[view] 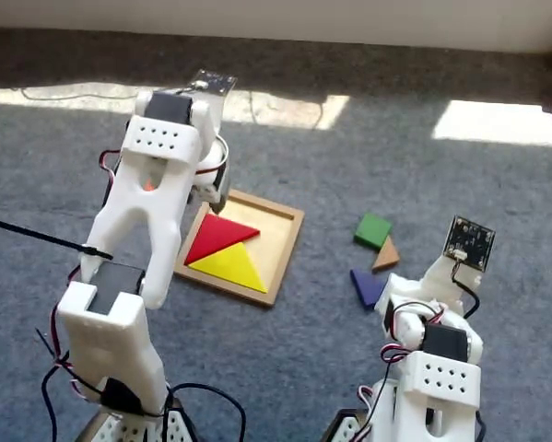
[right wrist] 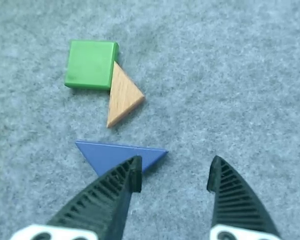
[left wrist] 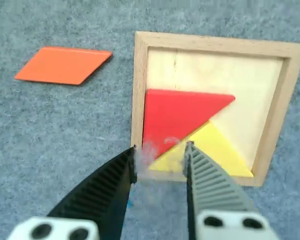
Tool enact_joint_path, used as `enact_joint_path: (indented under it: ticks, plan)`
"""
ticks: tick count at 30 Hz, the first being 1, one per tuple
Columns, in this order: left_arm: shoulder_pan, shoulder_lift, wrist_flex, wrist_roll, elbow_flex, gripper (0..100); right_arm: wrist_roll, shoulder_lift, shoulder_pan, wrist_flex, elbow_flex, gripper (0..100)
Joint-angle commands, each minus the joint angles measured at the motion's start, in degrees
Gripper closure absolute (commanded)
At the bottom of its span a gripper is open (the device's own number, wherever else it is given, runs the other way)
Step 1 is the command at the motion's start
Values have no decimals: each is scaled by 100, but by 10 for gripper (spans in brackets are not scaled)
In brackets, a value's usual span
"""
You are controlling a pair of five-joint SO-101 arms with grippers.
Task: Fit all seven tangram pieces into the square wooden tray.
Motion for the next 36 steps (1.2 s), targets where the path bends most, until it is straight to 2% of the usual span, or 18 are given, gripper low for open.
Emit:
enact_joint_path:
  ticks: [1,6,10,16,26,28,32,33,36]
  plan:
    - [13,-321,-1582,448,760,784,35,-75,-57,-92,-31,779]
    - [48,-321,-2927,492,1719,765,35,-75,-57,-92,-31,779]
    - [13,-268,-3042,475,2176,765,53,-101,-57,-101,92,779]
    - [-4,558,-3024,158,1947,769,62,-101,-57,-101,145,779]
    - [-119,1226,-1679,114,927,769,70,-101,-57,-101,145,779]
    - [-127,1095,-1143,114,620,769,70,-101,-57,-101,145,779]
    - [-242,171,563,105,-532,769,70,-101,-57,-101,145,779]
    - [-286,-198,782,-9,-611,770,70,-101,-57,-101,145,779]
    - [-488,-1719,738,-554,75,770,70,-101,-57,-101,136,779]
